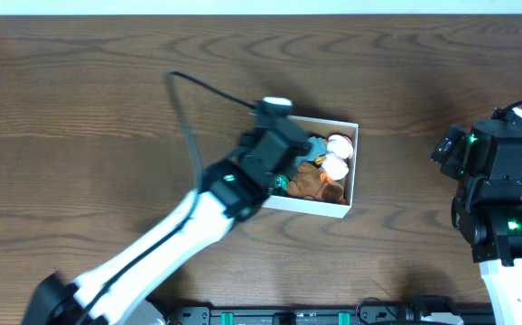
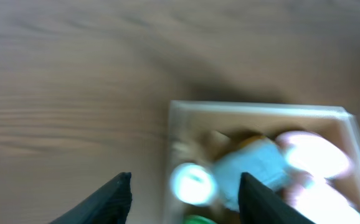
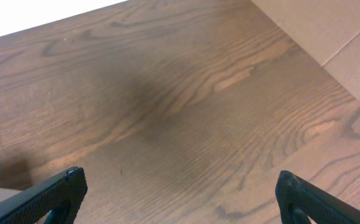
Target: Pack container
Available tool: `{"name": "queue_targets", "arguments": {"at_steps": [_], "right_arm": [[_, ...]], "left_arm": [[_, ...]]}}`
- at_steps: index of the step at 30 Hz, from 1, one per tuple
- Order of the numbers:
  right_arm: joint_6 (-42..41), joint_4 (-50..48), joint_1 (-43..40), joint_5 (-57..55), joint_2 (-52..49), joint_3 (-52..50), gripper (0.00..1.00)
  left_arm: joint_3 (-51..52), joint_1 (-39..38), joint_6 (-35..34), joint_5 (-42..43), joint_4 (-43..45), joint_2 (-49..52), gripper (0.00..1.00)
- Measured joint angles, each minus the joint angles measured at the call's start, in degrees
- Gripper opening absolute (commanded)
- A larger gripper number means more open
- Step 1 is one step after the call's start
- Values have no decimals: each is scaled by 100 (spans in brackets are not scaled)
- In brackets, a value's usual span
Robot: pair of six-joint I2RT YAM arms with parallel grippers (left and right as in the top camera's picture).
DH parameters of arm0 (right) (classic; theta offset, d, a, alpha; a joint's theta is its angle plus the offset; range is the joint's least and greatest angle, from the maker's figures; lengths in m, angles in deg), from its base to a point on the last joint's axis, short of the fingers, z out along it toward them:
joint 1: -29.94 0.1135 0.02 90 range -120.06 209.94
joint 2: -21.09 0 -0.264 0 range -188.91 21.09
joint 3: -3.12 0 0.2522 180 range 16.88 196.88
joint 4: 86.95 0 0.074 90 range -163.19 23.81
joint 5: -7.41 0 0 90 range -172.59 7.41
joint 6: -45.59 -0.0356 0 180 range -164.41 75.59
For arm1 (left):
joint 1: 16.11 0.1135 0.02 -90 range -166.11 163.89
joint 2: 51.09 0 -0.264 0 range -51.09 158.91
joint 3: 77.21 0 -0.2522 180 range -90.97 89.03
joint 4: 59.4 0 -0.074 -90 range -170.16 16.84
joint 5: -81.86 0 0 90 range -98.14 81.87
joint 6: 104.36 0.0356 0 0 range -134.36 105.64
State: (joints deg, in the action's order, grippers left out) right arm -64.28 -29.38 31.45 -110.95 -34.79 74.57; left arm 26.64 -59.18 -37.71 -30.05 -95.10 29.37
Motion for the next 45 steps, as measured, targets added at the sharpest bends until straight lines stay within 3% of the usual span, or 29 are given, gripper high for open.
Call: {"name": "queue_targets", "arguments": {"at_steps": [6,10,16,45], "right_arm": [[0,-2,0,-2,0,0,99],[0,2,0,0,0,0,99],[0,2,0,0,0,0,99],[0,7,0,9,258,-20,99]], "left_arm": [[-9,699,295,-964,-824,-520,93],[-9,1268,358,-1211,-916,-535,100],[-9,1742,391,-1346,-918,-535,98],[-9,1753,391,-1368,-918,-535,98]]}}
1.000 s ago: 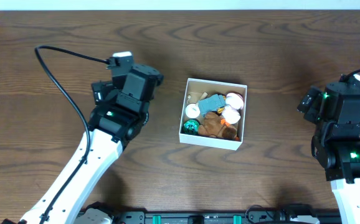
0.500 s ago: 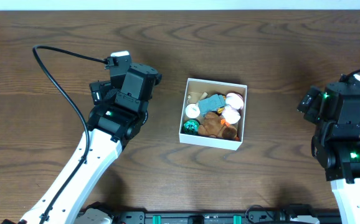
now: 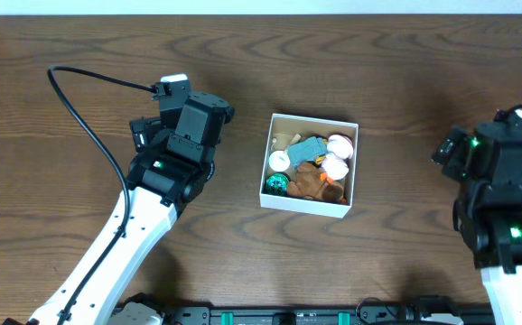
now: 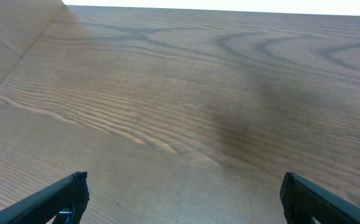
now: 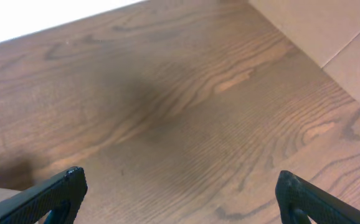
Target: Pack container
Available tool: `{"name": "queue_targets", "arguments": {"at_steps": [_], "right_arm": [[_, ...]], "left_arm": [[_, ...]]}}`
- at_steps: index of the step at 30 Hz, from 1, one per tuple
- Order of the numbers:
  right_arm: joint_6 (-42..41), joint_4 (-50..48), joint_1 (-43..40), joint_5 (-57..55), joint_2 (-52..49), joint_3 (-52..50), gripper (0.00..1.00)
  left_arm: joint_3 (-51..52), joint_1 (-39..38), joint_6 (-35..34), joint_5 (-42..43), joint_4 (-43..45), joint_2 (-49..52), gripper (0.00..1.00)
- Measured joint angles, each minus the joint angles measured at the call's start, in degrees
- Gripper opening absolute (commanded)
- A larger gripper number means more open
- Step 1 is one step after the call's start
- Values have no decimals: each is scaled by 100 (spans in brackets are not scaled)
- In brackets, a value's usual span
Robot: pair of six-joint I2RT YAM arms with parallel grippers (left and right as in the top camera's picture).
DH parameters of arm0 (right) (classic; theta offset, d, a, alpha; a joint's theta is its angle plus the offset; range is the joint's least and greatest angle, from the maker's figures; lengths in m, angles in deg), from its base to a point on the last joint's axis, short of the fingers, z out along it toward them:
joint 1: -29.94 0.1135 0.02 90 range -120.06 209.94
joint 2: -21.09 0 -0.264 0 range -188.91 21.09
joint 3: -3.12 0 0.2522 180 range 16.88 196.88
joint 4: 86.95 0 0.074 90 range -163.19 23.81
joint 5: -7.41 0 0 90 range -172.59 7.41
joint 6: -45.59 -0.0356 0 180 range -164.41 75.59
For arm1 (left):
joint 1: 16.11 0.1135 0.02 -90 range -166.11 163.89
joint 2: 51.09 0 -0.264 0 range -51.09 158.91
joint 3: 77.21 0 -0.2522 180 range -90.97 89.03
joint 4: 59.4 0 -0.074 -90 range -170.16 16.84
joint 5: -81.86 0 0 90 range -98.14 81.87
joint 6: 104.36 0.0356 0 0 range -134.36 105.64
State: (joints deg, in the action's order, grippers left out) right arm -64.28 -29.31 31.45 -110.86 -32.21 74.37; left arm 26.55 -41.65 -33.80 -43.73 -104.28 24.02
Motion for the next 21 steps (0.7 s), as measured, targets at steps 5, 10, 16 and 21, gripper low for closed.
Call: {"name": "queue_targets", "arguments": {"at_steps": [5,10,16,21], "right_arm": [[0,48,0,-13,1285,-24,99],[0,92,0,-81,2542,-20,99],[2,789,0,-264,3650,-15,99],[0,1631,0,61,4454,-92,99]], "left_arm": [[0,0,0,0,0,0,98],[0,0,0,0,4,0,98],[0,0,0,0,2,0,98],[0,0,0,-2,0,0,98]]}}
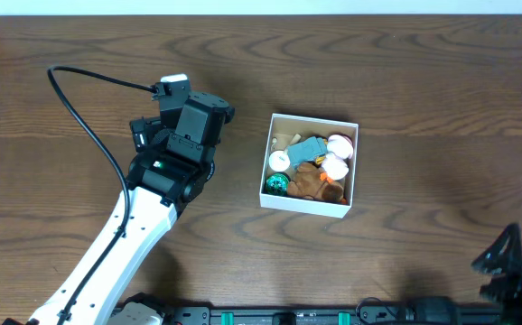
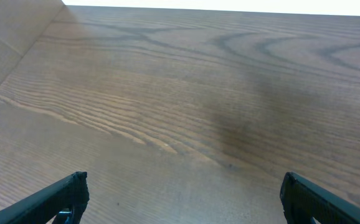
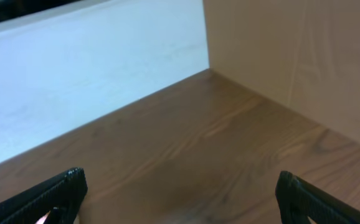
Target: Pack container
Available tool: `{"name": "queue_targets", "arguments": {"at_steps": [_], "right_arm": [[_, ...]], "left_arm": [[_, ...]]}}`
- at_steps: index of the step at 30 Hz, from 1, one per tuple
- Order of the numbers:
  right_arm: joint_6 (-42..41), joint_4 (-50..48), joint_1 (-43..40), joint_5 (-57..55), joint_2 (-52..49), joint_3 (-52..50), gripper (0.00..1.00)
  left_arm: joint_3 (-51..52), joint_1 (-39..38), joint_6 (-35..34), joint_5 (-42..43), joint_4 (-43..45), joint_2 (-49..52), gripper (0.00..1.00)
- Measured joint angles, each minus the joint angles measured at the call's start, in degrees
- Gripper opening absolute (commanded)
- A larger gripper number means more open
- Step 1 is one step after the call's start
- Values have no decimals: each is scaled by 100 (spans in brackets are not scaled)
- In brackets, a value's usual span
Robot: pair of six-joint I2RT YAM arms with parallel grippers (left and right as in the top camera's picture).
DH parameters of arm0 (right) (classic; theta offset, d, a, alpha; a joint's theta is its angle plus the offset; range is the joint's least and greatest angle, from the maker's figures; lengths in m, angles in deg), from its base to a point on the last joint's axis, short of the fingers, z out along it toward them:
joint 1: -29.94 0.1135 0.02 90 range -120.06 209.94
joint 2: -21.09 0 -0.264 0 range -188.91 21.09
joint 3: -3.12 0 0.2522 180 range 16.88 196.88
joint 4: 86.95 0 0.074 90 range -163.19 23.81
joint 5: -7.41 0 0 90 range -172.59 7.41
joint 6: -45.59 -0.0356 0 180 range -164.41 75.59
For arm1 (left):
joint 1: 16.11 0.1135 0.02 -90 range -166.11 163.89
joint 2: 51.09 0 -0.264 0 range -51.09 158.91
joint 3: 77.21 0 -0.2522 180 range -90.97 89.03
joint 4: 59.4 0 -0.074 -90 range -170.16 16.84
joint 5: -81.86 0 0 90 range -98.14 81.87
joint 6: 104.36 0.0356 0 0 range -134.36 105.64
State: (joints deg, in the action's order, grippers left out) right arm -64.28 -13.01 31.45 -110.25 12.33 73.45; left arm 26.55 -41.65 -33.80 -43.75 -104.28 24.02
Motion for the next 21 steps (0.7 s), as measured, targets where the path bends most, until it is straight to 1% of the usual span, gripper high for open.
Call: {"name": "queue_targets", "arguments": {"at_steps": [4,6,9,13,18,21], "right_arm": [[0,-4,0,367,555,-363,99],[0,-175,0,516,778,-697,99],[2,-592,-2,702,837,-1235,99],[96,-1746,-2,1056,828,-2186,99],[369,-3576,-2,1620,809,-3460,99],[442,-4452,-4,1829,807,-4122,99]], "left_arm": [[0,0,0,0,0,0,98],[0,0,0,0,0,0,98],[0,0,0,0,2,0,98],[0,0,0,0,2,0,98],[0,0,0,0,0,0,98],[0,0,0,-2,2,0,98]]}}
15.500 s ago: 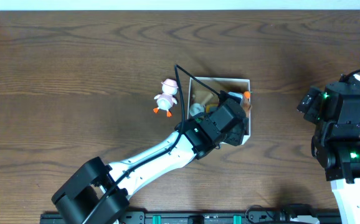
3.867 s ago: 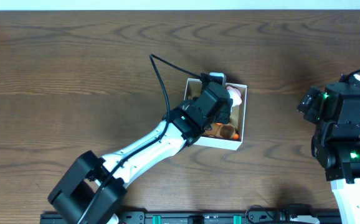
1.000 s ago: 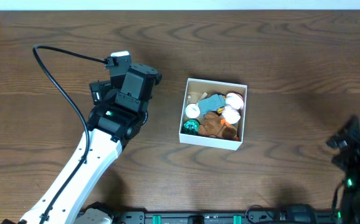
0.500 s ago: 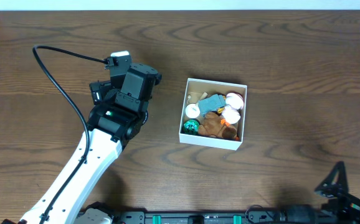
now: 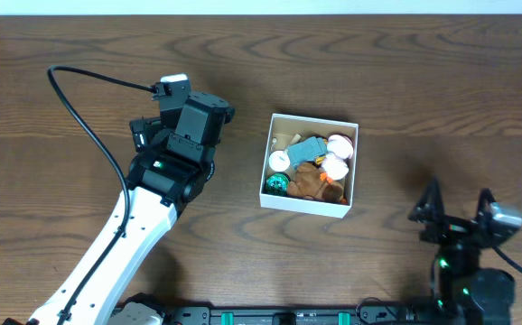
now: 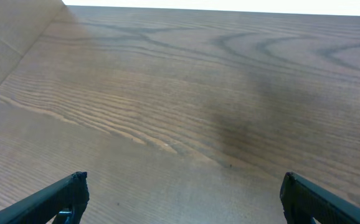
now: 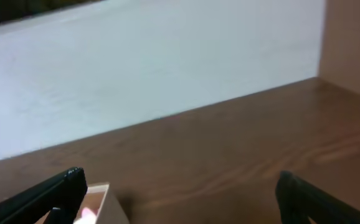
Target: Pack container
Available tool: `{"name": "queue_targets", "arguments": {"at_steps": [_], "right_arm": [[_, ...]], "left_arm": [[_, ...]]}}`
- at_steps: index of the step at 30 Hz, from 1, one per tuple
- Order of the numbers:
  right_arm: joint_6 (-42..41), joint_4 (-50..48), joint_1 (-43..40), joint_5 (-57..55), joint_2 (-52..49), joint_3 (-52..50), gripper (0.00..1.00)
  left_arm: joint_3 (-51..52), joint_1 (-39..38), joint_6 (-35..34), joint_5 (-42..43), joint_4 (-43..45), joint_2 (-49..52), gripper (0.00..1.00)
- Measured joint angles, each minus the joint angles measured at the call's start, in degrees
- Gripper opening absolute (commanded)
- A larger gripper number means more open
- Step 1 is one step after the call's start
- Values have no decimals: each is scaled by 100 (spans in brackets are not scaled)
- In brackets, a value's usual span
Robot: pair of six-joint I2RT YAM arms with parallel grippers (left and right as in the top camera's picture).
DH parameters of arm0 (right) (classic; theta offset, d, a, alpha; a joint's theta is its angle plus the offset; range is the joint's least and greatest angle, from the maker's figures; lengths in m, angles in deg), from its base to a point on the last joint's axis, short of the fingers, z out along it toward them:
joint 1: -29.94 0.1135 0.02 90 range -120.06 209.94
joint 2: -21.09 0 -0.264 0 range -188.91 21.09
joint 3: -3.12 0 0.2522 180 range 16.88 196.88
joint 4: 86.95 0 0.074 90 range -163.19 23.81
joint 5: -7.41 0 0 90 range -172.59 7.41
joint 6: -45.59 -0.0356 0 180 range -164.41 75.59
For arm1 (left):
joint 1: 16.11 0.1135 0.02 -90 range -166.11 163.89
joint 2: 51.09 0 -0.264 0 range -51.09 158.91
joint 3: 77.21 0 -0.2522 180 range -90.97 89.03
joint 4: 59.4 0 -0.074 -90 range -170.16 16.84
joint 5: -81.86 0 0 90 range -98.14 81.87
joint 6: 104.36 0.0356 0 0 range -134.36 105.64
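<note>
A white box [image 5: 348,171] stands mid-table, holding a brown plush [image 5: 311,181], a grey-blue piece [image 5: 308,149], a white round lid [image 5: 280,160], pink-and-white items [image 5: 338,144] and a green ball [image 5: 278,184]. My left gripper [image 6: 183,196] is open and empty over bare wood; its arm [image 5: 184,135] sits left of the box. Low at the table's front right, my right gripper [image 5: 457,209] is open and empty, fingers pointing toward the far side. In the right wrist view the box's corner [image 7: 99,194] shows by the left fingertip [image 7: 68,186].
The left arm's black cable [image 5: 89,126] loops over the table's left part. A pale cardboard wall [image 6: 12,31] borders the far left and another [image 7: 351,43] the far right. A white wall [image 7: 155,74] runs behind the table's far edge.
The right arm has moved from the table's bottom right corner to a spot leftward, nearer the box, and its camera now catches the box's corner. The left arm has not moved.
First my left gripper hung open over the filled box, with the right arm upright at the table's right. Then the left gripper stood left of the box, open and empty. Later the right arm was down at the front right corner, and now it is closer to the box.
</note>
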State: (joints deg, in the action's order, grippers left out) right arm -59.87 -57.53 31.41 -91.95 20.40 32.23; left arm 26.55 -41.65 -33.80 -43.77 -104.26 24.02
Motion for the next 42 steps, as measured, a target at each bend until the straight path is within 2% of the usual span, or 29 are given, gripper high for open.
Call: {"name": "queue_targets", "arguments": {"at_steps": [4,8,24,42], "right_arm": [[52,-813,-2,195,0,-761,99],[90,-1200,-9,258,0,-1202,99],[811,-1191,-17,483,0,-1478,99],[857,-1191,-17,490,0,-1478,99]], "left_arm": [[0,0,0,0,-2,0,98],[0,0,0,0,-2,0,98],[0,0,0,0,-2,0,98],[0,0,0,0,-2,0,98]]}}
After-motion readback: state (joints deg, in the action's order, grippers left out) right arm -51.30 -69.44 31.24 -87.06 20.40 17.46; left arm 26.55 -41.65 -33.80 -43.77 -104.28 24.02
